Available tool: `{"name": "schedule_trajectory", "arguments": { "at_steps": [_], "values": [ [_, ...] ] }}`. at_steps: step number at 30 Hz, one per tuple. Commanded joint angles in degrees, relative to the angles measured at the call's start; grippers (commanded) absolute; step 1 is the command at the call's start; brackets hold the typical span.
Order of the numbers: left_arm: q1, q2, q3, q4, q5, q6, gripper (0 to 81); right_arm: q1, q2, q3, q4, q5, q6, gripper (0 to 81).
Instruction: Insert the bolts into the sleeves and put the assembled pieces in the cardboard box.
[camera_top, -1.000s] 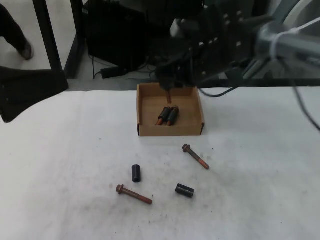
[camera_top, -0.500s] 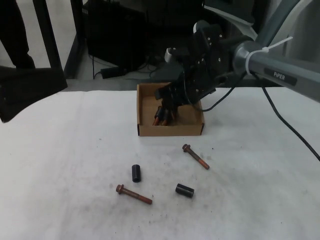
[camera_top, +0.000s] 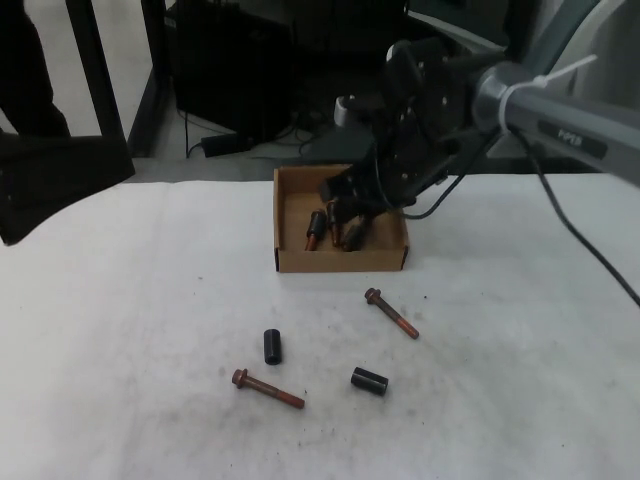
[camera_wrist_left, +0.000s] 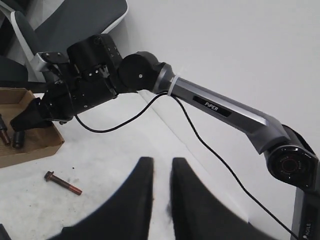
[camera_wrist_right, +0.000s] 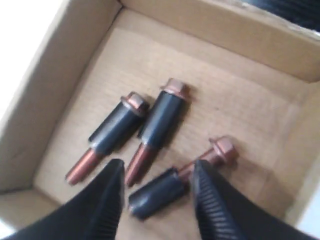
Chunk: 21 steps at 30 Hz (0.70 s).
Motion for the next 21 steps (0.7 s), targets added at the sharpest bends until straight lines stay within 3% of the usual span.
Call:
{"name": "schedule_trajectory", "arguments": {
  "at_steps": [1,11,21],
  "values": [
    [0.2,-0.5,-0.1,-0.3,0.2,-0.1,12.8,-0.2,-3.9,-0.6,5.2,0.0,-0.9,41.4],
    [0.2,-0.5,-0.1,-0.3,-1.4,0.5,12.8,0.0,-14.3,4.2,18.4,0.0,-3.1,41.4],
    [0.2,-0.5,2.1,0.7,-1.7,0.5,12.8,0.7,-36.2,32.8,15.2,-0.1,-6.4,34.7]
  ]
}}
